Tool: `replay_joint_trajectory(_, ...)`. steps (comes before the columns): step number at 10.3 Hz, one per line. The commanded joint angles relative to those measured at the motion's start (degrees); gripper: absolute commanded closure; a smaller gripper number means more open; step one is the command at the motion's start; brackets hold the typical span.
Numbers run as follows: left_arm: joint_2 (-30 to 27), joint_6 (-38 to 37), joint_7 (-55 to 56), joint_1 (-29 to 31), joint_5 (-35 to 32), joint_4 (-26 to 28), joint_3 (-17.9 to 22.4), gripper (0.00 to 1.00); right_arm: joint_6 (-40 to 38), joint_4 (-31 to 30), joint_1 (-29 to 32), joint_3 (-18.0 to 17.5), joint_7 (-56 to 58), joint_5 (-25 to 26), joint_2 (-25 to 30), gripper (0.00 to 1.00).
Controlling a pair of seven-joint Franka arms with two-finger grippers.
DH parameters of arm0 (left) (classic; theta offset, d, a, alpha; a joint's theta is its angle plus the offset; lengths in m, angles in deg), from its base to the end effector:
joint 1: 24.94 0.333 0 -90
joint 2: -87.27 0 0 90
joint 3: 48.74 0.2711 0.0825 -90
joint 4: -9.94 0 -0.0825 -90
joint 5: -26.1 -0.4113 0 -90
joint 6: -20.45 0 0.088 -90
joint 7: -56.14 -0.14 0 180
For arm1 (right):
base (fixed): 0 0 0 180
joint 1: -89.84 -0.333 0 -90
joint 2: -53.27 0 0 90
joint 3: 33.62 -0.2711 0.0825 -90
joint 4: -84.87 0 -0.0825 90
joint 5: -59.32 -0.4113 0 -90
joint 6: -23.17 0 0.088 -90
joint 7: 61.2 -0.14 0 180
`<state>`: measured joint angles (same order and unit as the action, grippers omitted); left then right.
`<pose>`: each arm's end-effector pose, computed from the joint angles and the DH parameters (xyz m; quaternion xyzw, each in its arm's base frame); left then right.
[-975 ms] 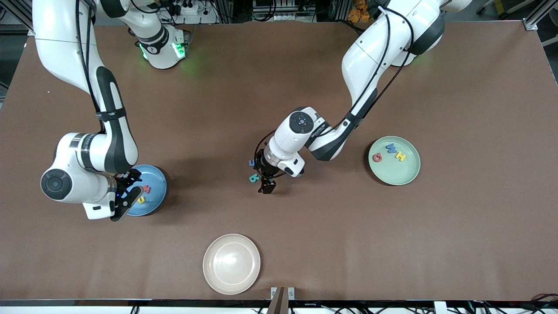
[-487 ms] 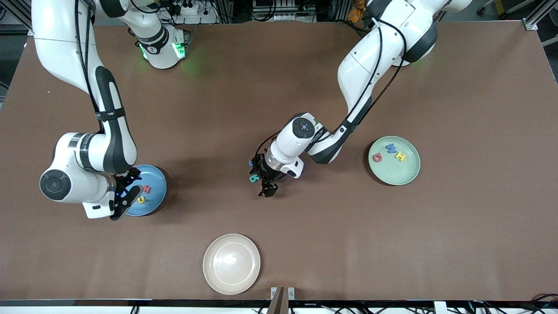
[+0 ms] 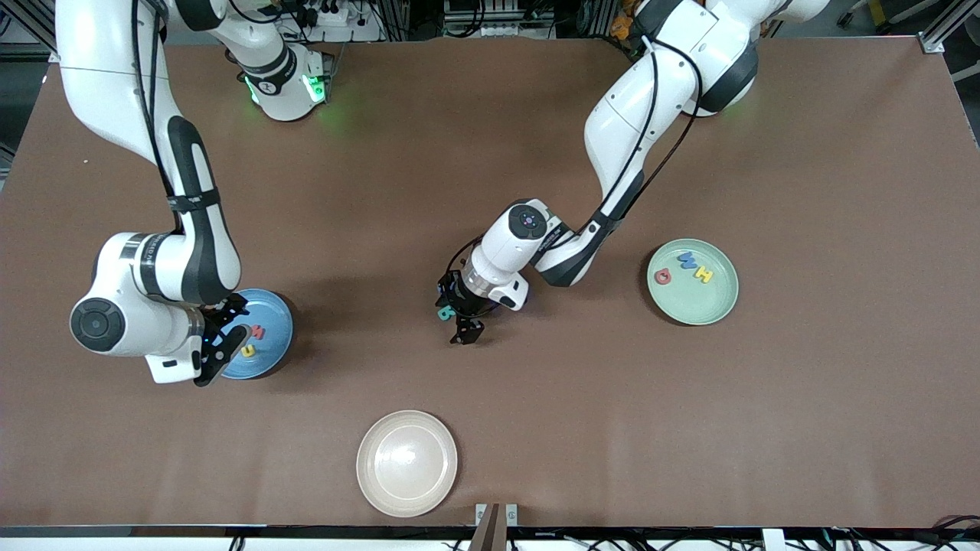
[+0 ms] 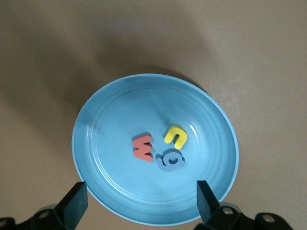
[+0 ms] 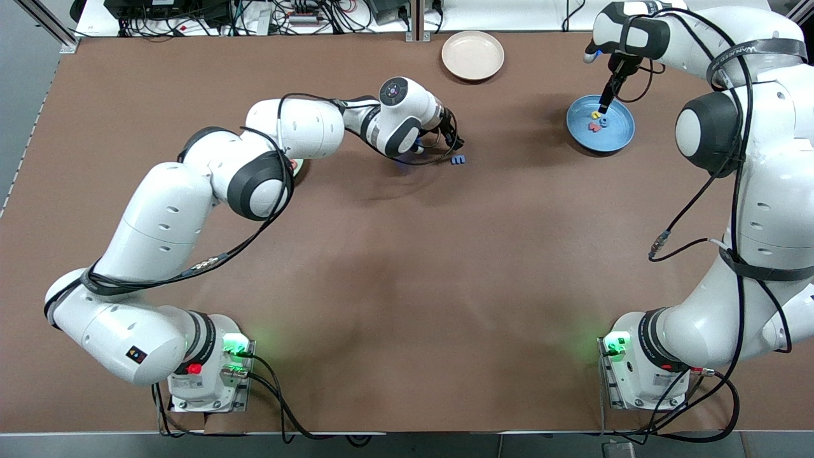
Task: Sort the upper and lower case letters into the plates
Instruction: 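Grasp the cyan k with the left gripper while the right gripper releases w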
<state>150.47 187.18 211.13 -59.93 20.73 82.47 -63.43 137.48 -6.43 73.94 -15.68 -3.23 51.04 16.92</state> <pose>0.5379 -0.5630 0.0880 0.5344 0.7941 -0.1260 0.2608 0.6611 -0.0008 0.1765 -0.8862 -0.4513 0.1020 0.0222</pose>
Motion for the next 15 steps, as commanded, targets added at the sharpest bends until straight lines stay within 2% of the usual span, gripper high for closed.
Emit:
replay_joint_trajectory(1,1.14,0.61,0.31,-1.48,1.51,-1.87,1.51,0.22,-0.41,-0.72,0.26,-0.36,0.74,-0.59,1.02,0.00)
replay_joint_trajectory(3,1.14,0.61,0.05,-1.74,1.51,-1.70,1.51,0.35,-0.41,-0.54,0.43,-0.36,0.83,-0.59,0.93,0.00)
replay_joint_trajectory(8,1.05,0.61,-0.04,-1.83,1.42,-1.43,1.60,0.36,-0.41,-0.45,0.26,-0.36,0.74,-0.59,1.10,0.00)
replay_joint_trajectory(9,1.14,0.61,-0.04,-1.83,1.33,-1.43,1.60,0.46,-0.41,-0.45,0.34,-0.36,0.74,-0.59,1.10,0.00)
replay_joint_trajectory(10,1.14,0.61,-0.13,-1.83,1.33,-1.43,1.60,0.62,-0.41,-0.45,0.34,-0.45,0.74,-0.59,1.10,0.00)
replay_joint_trajectory(11,1.05,0.61,-0.13,-1.83,1.24,-1.35,1.60,0.72,-0.41,-0.45,0.26,-0.45,0.74,-0.59,1.10,0.00)
replay_joint_trajectory(12,1.14,0.61,-0.82,-1.83,1.24,-1.34,1.60,0.76,-0.49,-0.45,0.34,-0.45,0.74,-0.59,1.10,0.00)
replay_joint_trajectory(14,1.05,0.52,-1.36,-1.83,1.24,-1.34,1.60,0.94,-0.49,-0.45,0.26,-0.45,0.56,-0.59,1.19,0.00)
replay_joint_trajectory(15,0.87,0.44,-2.66,-1.40,1.07,-1.34,1.60,1.00,-0.58,-0.45,0.17,-0.45,0.48,-0.59,1.28,0.00)
